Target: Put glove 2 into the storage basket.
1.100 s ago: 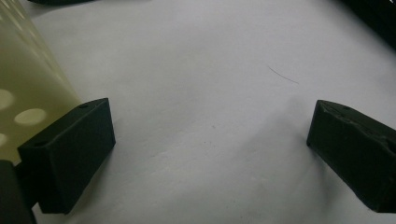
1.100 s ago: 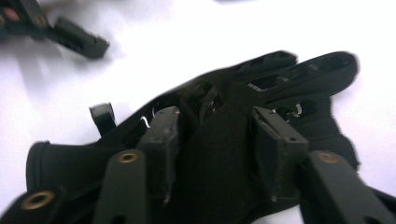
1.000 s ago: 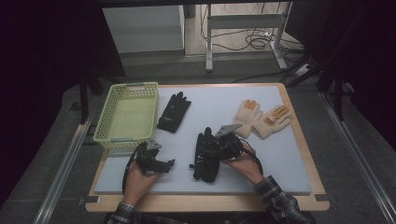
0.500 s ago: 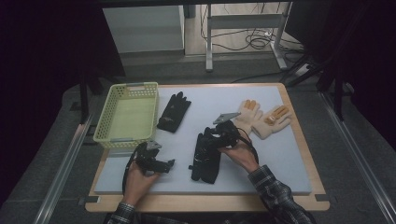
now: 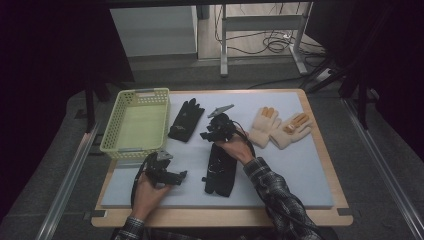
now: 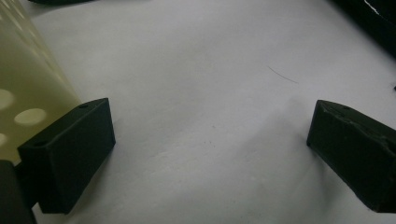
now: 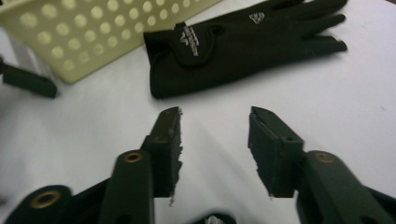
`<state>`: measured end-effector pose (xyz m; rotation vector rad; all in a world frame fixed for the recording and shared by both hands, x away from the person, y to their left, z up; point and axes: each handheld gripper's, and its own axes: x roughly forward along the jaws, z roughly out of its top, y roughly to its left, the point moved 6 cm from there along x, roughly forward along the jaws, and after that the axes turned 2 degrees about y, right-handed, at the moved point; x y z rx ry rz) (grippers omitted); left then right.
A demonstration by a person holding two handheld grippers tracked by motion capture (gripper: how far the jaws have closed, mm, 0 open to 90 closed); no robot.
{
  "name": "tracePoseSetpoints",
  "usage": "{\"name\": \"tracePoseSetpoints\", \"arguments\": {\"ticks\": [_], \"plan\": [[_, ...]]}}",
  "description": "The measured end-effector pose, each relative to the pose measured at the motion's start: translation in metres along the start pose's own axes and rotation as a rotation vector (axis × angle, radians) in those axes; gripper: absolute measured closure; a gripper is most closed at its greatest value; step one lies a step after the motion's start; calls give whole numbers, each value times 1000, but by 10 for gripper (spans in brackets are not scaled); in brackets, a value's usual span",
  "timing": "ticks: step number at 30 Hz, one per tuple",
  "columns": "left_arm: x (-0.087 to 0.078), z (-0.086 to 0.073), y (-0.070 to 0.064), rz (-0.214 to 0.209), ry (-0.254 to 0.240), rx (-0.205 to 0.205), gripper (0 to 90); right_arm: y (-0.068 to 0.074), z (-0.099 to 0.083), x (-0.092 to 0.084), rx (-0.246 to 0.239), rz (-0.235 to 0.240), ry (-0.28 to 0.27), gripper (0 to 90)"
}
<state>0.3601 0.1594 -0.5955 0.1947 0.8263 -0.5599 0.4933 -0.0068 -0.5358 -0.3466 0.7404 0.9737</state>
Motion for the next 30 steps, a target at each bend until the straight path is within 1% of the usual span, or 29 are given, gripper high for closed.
{"name": "tracePoseSetpoints", "arguments": {"ticks": [2,4,6,8,12,14,17,18,21,22,23,24,25,28,29,30], "plan": [[0,0,0,0,0,0,12,0,7,9,1,9,1,574],[0,0,0,-1,-1,-1,12,0,14,19,-10,18,1,593],[0,0,0,-2,-1,-4,12,1,20,26,-25,20,2,593],[0,0,0,0,-1,0,12,4,26,35,-28,23,6,587],[0,0,0,-1,-2,-4,12,5,36,55,-33,19,2,539],[0,0,0,-1,-2,-3,13,5,38,62,-40,22,5,520],[0,0,0,0,-2,0,13,7,42,72,-43,36,4,489],[0,0,0,-1,-2,-4,13,8,42,76,-47,38,4,479],[0,0,0,-1,-2,1,13,10,41,87,-63,24,23,476],[0,0,0,-1,-2,-3,13,9,40,91,-78,10,32,500],[0,0,0,-1,-2,-3,12,9,38,93,-80,5,44,522],[0,0,0,0,-2,1,12,10,37,95,-86,1,51,576],[0,0,0,-1,-1,-3,12,10,37,95,-87,-3,46,622],[0,0,0,-1,-1,1,12,9,38,92,-54,3,45,708],[0,0,0,-1,-1,-4,12,7,38,91,-53,7,41,767],[0,0,0,-1,-1,-3,12,5,39,87,-47,-6,31,853]]}}
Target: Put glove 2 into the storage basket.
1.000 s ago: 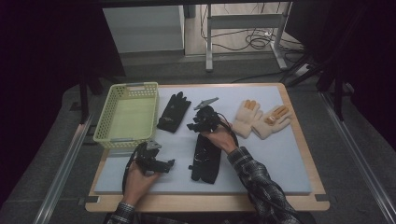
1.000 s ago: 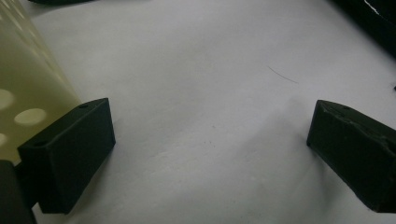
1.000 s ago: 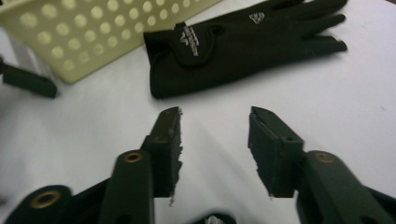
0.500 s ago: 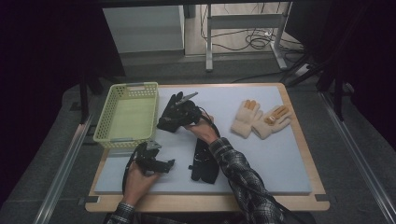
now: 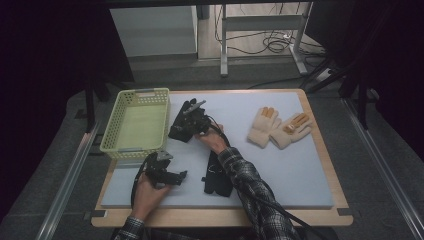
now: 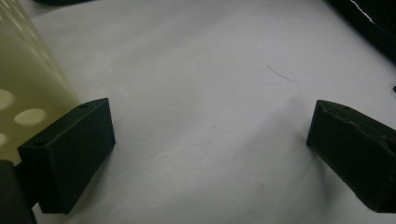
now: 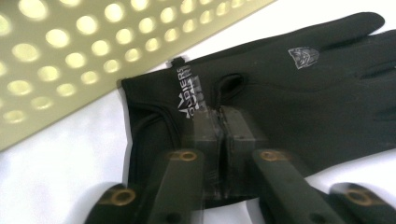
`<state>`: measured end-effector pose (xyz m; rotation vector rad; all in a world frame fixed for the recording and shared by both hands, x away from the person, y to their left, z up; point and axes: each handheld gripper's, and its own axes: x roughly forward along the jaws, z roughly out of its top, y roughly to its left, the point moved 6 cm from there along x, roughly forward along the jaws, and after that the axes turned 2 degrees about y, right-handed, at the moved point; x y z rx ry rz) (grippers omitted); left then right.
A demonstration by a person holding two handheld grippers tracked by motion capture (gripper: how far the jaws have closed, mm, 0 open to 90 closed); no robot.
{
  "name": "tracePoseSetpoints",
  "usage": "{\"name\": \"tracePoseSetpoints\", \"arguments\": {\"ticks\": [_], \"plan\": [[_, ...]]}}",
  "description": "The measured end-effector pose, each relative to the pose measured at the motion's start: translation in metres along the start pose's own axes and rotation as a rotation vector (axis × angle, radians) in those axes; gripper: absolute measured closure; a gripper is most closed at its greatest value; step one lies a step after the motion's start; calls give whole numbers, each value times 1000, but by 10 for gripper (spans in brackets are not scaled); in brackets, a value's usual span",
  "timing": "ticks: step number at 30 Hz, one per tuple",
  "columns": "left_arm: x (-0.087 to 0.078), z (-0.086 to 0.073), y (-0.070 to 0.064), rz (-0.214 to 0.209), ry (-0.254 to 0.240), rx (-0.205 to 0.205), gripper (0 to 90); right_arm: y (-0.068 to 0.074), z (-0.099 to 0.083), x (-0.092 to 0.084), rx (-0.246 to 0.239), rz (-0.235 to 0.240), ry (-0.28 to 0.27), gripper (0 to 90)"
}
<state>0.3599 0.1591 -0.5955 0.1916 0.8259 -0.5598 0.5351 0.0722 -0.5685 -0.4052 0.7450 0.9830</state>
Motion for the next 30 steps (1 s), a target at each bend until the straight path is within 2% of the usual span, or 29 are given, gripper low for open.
{"name": "tracePoseSetpoints", "arguments": {"ticks": [3,7,12,22,30], "plan": [[0,0,0,0,0,-1,12,-2,-1,-3,12,25,14,857],[0,0,0,0,0,-2,12,2,2,-9,-19,13,17,861],[0,0,0,0,0,3,12,4,7,-24,-30,4,-7,864],[0,0,0,1,1,1,12,6,13,-67,-47,2,-65,868],[0,0,0,1,0,0,12,10,11,-114,-62,-4,-133,870]]}}
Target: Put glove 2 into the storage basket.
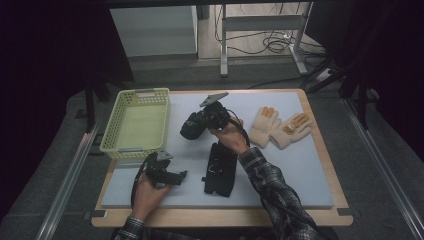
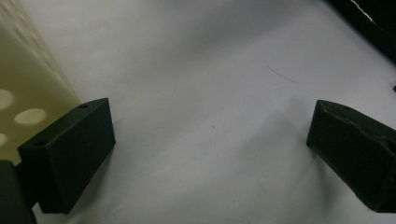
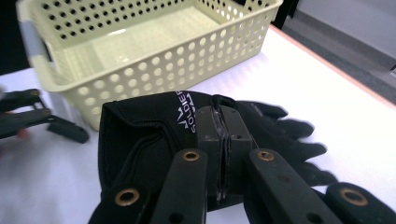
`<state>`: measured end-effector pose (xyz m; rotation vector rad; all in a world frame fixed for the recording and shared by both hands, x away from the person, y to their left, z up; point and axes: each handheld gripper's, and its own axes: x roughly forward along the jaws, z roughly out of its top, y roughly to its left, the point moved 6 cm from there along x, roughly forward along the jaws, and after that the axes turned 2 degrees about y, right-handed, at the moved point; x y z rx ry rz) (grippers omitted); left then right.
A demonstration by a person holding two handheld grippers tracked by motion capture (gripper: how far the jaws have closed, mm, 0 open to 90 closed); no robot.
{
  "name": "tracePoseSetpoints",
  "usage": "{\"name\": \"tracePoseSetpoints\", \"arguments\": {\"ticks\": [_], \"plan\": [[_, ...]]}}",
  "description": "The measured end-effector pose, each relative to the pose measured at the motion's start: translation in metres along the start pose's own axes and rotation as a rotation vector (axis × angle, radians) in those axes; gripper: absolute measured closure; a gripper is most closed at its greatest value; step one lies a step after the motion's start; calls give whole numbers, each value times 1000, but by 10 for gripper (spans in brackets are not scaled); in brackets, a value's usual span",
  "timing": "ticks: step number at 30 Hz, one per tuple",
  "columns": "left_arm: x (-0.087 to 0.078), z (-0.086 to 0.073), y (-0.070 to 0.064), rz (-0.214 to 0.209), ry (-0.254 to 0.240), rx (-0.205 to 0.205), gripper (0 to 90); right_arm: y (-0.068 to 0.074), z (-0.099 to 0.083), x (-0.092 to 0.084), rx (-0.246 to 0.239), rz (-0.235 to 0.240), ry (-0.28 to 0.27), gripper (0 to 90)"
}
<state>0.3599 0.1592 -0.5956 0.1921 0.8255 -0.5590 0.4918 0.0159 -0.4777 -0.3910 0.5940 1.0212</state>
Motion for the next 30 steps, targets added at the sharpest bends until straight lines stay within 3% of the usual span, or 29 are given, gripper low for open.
{"name": "tracePoseSetpoints", "arguments": {"ticks": [11,18,22,30], "plan": [[0,0,0,2,-2,-1,12,14,-6,-69,-25,-12,-53,870],[0,0,0,0,-1,-2,13,33,-25,-108,-52,-16,-59,870],[0,0,0,1,0,-2,13,47,-50,-115,-53,9,-42,870],[0,0,0,0,1,-1,13,75,-104,-100,-33,84,26,869]]}}
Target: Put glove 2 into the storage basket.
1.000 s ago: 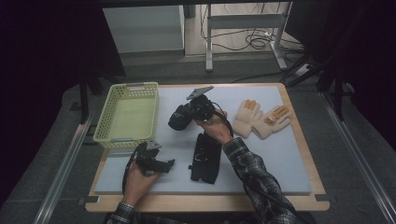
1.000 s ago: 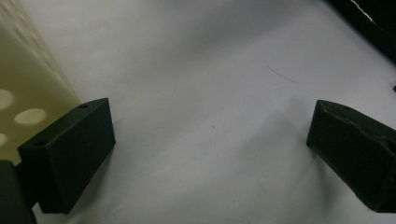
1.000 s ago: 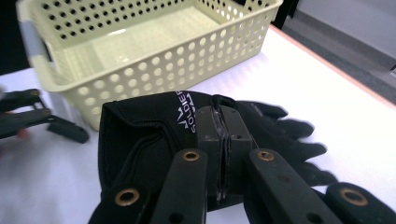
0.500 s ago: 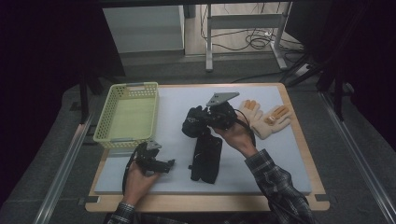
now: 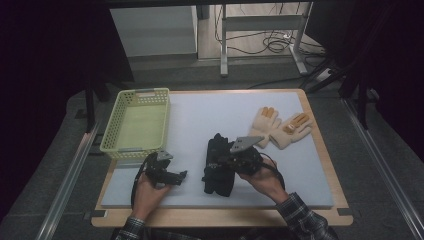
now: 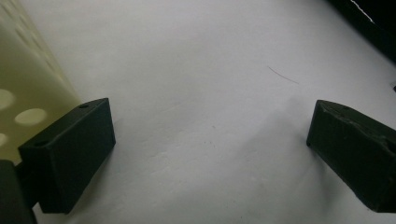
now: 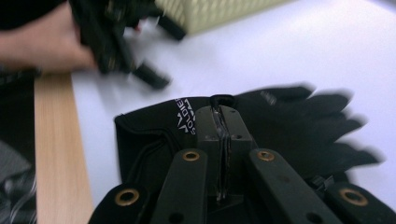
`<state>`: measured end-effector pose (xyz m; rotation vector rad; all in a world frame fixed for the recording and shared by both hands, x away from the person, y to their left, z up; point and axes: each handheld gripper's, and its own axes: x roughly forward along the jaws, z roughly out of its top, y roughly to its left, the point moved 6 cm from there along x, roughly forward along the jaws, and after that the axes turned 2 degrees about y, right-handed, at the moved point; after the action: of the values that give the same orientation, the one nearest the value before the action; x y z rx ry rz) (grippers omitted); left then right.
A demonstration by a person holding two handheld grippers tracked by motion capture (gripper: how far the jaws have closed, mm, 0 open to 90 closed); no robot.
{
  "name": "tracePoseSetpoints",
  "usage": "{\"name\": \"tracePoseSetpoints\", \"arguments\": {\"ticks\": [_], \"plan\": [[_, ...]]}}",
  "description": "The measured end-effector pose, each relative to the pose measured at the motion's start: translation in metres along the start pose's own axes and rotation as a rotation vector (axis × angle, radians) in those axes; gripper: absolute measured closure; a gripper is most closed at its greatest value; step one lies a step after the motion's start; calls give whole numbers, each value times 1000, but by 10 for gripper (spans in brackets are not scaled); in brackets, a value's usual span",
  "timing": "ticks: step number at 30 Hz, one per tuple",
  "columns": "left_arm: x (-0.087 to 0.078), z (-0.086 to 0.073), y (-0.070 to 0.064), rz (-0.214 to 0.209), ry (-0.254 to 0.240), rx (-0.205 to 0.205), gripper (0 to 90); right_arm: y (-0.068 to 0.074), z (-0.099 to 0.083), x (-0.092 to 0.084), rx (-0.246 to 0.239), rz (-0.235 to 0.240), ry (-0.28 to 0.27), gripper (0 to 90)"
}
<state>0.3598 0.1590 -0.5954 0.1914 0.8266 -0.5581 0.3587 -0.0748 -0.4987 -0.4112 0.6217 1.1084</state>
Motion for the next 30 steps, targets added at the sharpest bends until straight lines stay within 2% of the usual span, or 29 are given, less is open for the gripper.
{"name": "tracePoseSetpoints", "arguments": {"ticks": [4,6,7,9,10,11,12,13,14,17,20,25,30], "plan": [[0,0,0,2,-1,1,13,9,-29,13,30,16,48,861],[0,0,0,1,-1,1,13,12,-40,19,49,27,70,831],[0,0,0,2,0,1,13,12,-43,19,56,26,65,798],[0,0,0,2,0,1,13,11,-41,16,75,57,43,675],[0,0,0,2,0,1,13,8,-38,12,85,57,27,629],[0,0,0,2,-1,1,13,5,-35,10,87,47,18,617],[0,0,0,2,-1,1,13,-3,-29,4,91,15,6,615],[0,0,0,2,-1,1,13,-3,-29,4,91,15,6,615],[0,0,0,2,-4,-3,13,-12,-26,1,91,-14,1,615],[0,0,0,2,-4,-3,13,-20,-27,-1,92,-45,1,631],[0,0,0,2,-4,-4,14,-30,-35,-2,101,-66,9,728],[0,0,0,3,-3,5,17,-33,-57,-3,118,-59,38,855],[-6,-4,1,-2,1,0,44,-29,-75,-3,140,-28,29,883]]}}
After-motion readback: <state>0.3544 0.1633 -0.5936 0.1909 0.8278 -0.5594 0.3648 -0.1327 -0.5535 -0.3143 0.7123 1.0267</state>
